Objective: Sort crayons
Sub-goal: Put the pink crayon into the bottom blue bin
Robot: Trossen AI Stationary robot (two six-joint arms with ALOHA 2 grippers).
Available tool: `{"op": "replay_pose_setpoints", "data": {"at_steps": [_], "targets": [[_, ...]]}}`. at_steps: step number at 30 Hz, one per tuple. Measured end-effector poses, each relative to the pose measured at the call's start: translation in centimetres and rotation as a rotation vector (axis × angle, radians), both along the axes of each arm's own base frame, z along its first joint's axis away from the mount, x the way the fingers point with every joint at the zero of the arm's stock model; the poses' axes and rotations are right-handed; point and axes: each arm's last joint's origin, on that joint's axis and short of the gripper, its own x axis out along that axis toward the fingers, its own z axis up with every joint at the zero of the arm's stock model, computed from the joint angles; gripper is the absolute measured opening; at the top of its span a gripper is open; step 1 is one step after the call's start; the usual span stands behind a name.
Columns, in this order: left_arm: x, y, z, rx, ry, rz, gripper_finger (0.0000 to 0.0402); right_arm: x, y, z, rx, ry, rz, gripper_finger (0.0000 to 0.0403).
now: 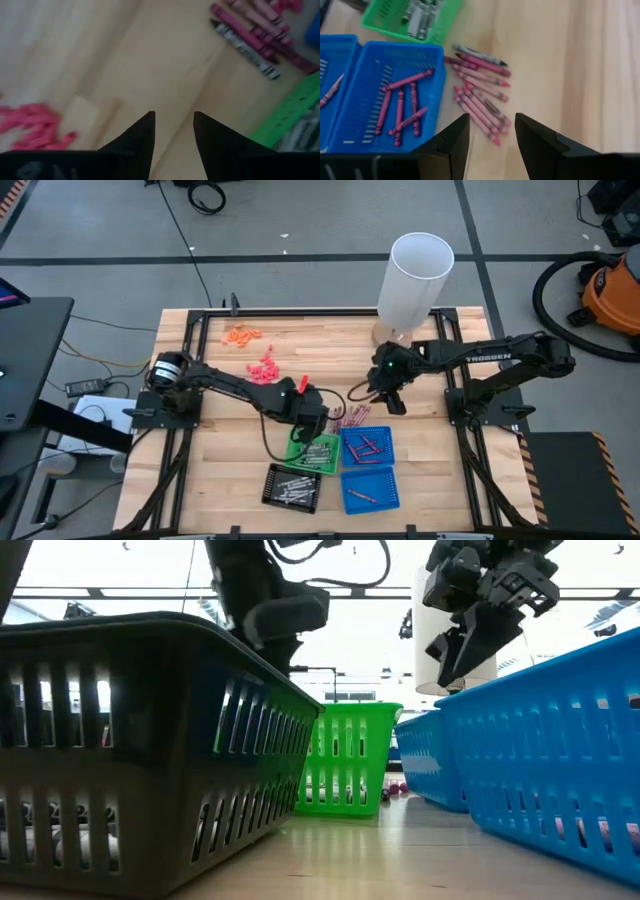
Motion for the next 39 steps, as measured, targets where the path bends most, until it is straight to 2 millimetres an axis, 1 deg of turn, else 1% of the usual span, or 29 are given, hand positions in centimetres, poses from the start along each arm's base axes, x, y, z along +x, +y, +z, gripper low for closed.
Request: {"op": "replay_pose_setpoints", "data": {"at_steps": [2,7,9,12,14,16,18,21,25,27,28,30,35,39], "targets": [[-0.7,-0.1,0.8,0.038,0.009,0.004,0.0142,-0.1,0.4,-0.9,-0.024,-0.019,0.054,0.0165],[-2.0,-0.4,3.3,0.103,-0.062,0.016,0.0142,-0.5,1.3,-3.2,-0.085,-0.073,0.201,0.0165],[-2.3,-0.3,3.9,0.119,-0.075,0.015,0.0142,-0.9,1.6,-4.0,-0.097,-0.068,0.228,0.0164],[-2.5,-0.2,4.5,0.121,-0.093,0.007,0.0142,-1.2,1.7,-4.6,-0.116,-0.057,0.232,0.0159],[-2.5,-0.2,4.6,0.126,-0.095,0.008,0.0142,-1.4,1.7,-5.0,-0.118,-0.048,0.24,0.0155],[-2.4,-0.2,4.2,0.127,-0.113,-0.001,0.0142,-1.5,1.7,-5.5,-0.119,-0.051,0.244,0.0151],[-2.4,-0.2,3.3,0.104,-0.152,-0.007,0.0142,-1.4,1.7,-6.1,-0.116,-0.044,0.244,0.0147],[-3.1,-0.1,2.1,0.067,-0.16,-0.007,0.0142,-1.0,1.6,-7.0,-0.109,-0.023,0.242,0.0142],[-4.9,0.3,2.1,0.029,-0.19,0.043,0.0142,-0.4,1.5,-8.0,-0.119,0.001,0.232,0.0139],[-5.8,0.3,2.7,0.007,-0.261,0.067,0.0142,-0.2,1.5,-8.4,-0.118,0.009,0.228,0.0137],[-6.4,0.5,2.7,0.009,-0.272,0.079,0.0142,-0.1,1.5,-8.5,-0.117,0.012,0.229,0.0137],[-7.3,0.8,3.0,-0.016,-0.354,0.119,0.0142,0.0,1.5,-8.9,-0.116,0.027,0.234,0.0137],[-10.1,1.8,2.7,-0.063,-0.477,0.25,0.0142,0.5,1.5,-9.6,-0.114,0.025,0.237,0.0136],[-11.7,2.3,2.6,-0.096,-0.541,0.321,0.0142,1.0,1.5,-10.1,-0.112,0.025,0.243,0.0134]]}}
